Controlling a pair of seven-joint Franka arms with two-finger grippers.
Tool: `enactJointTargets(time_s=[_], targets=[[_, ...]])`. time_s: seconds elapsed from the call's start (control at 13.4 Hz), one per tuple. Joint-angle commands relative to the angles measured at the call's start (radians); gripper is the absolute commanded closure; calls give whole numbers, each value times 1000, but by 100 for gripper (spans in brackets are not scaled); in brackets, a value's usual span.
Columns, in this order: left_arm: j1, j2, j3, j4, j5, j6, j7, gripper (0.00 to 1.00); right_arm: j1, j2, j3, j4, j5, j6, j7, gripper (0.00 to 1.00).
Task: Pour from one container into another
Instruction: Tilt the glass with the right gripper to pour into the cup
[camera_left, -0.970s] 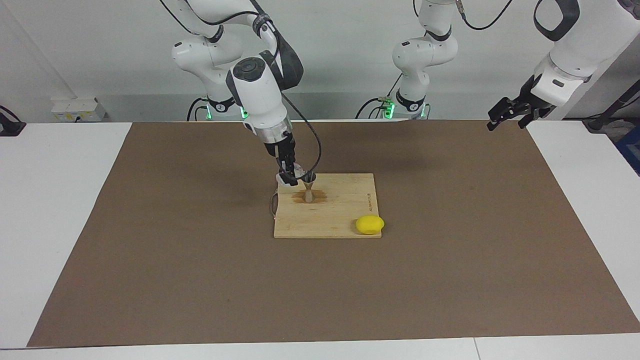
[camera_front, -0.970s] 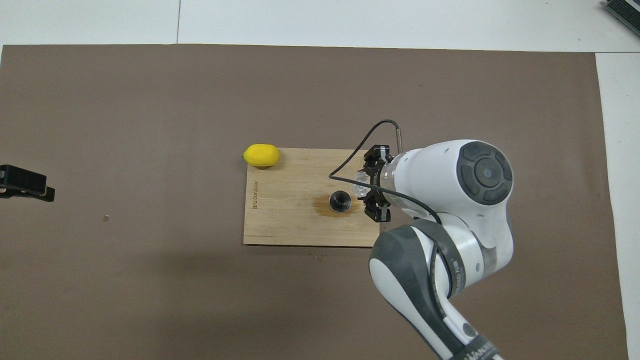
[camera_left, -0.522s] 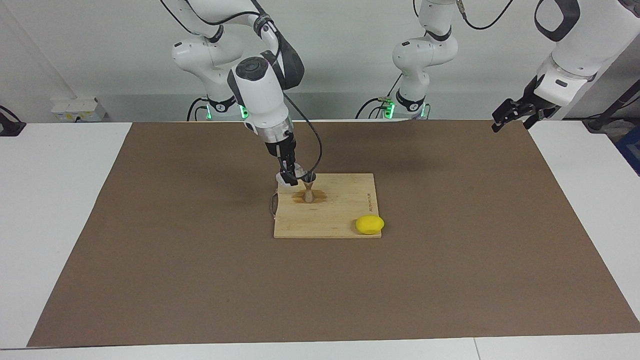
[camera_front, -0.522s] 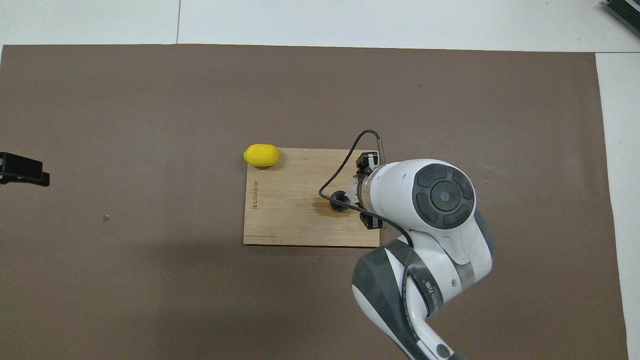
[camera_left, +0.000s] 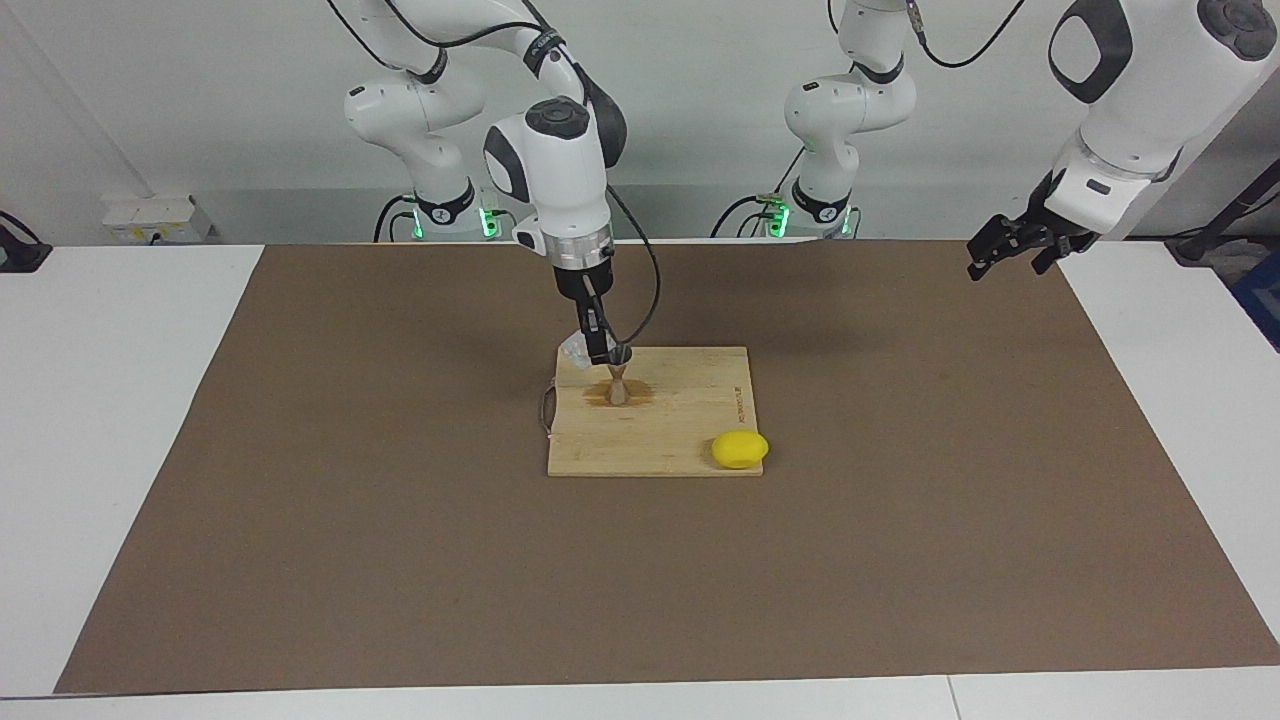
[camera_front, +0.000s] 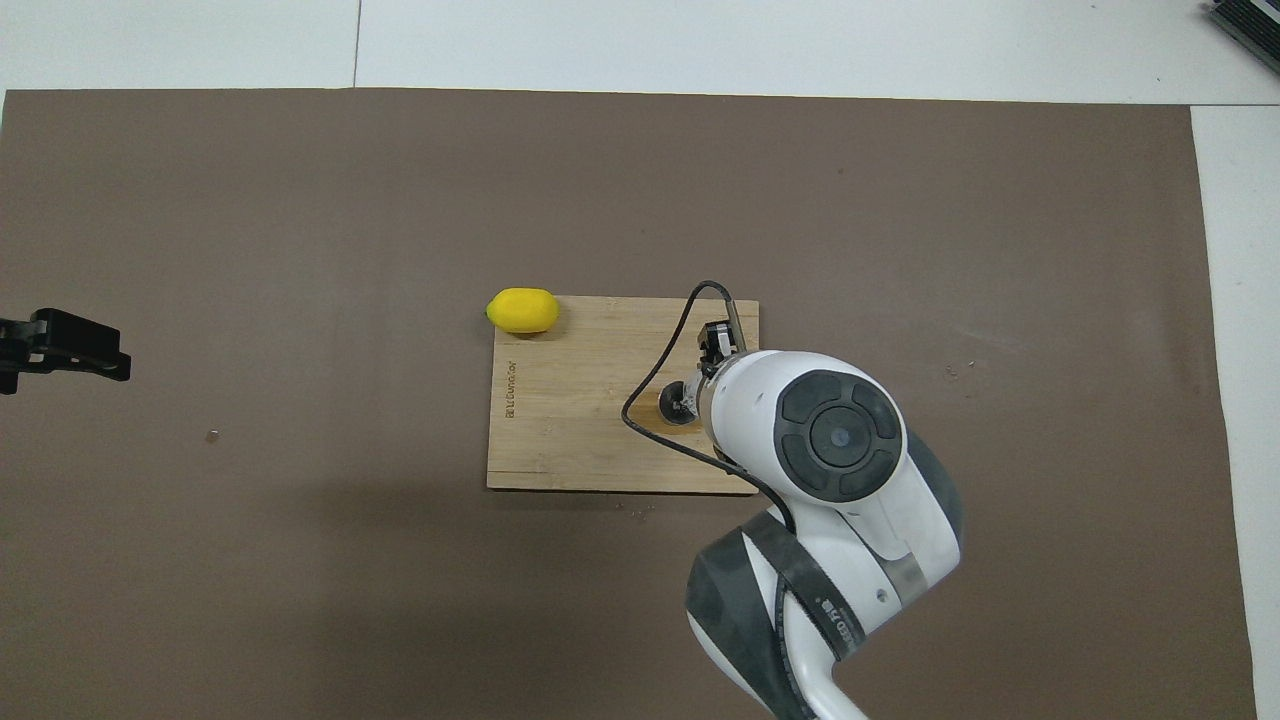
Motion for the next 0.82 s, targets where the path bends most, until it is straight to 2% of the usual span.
enactJointTargets(time_s=[0.0, 0.15, 0.75], targets=[[-52, -19, 60, -13, 20, -15, -16, 0, -15, -21, 2, -18, -11, 17, 39, 100], [-91, -27, 111, -10, 20, -14, -16, 0, -21, -16, 2, -10, 20, 17, 36, 100], [-99, -29, 114, -13, 23, -30, -5, 0, -67, -7, 2, -14, 247, 44, 10, 100]])
